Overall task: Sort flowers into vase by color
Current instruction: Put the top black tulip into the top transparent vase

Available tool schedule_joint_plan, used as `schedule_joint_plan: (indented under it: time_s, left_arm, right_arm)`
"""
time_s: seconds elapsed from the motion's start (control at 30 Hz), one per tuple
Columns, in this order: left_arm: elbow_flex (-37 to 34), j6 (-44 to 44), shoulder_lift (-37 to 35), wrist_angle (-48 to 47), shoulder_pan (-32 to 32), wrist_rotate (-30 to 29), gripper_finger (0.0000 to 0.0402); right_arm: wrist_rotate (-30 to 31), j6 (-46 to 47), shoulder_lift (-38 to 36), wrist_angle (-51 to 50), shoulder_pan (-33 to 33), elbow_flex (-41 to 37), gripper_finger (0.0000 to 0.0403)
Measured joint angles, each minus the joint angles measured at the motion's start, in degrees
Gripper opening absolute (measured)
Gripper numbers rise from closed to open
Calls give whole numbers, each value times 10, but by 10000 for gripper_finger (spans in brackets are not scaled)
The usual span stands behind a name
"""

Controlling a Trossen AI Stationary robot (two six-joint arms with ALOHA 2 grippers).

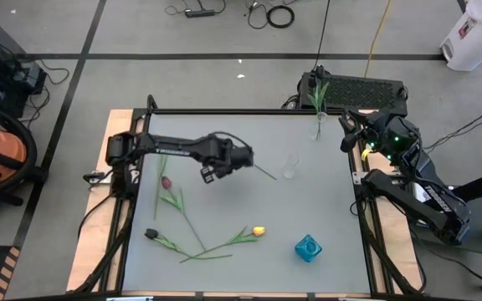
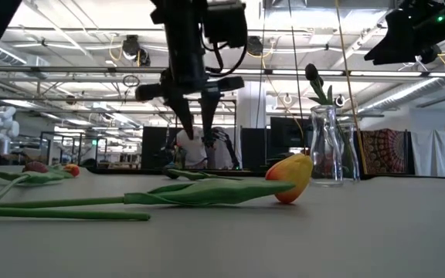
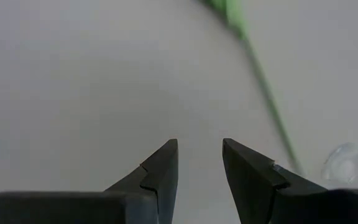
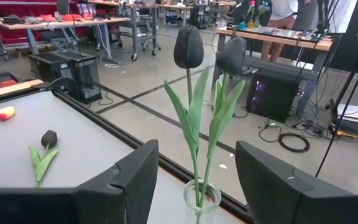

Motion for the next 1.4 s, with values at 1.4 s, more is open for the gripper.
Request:
schedule_joint_plan:
  time_s: [1.4]
  left_arm:
    - [0,-22,82,95,128,94,132]
  right_arm:
    - [0,0,0,-24,0,0,206]
